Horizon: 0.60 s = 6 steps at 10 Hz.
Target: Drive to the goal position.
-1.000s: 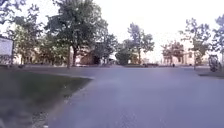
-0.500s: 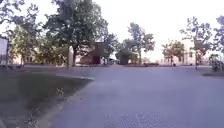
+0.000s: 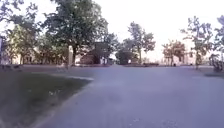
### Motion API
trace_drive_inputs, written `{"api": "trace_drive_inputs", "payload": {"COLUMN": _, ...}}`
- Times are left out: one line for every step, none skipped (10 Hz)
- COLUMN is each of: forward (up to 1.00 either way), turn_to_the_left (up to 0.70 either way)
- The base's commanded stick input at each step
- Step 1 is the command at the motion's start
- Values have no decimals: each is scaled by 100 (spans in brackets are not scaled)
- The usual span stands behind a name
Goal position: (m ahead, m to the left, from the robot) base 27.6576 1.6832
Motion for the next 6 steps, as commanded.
{"api": "trace_drive_inputs", "payload": {"forward": 50, "turn_to_the_left": 0}}
{"api": "trace_drive_inputs", "payload": {"forward": 50, "turn_to_the_left": 0}}
{"api": "trace_drive_inputs", "payload": {"forward": 50, "turn_to_the_left": 0}}
{"api": "trace_drive_inputs", "payload": {"forward": 50, "turn_to_the_left": 0}}
{"api": "trace_drive_inputs", "payload": {"forward": 50, "turn_to_the_left": 0}}
{"api": "trace_drive_inputs", "payload": {"forward": 50, "turn_to_the_left": 0}}
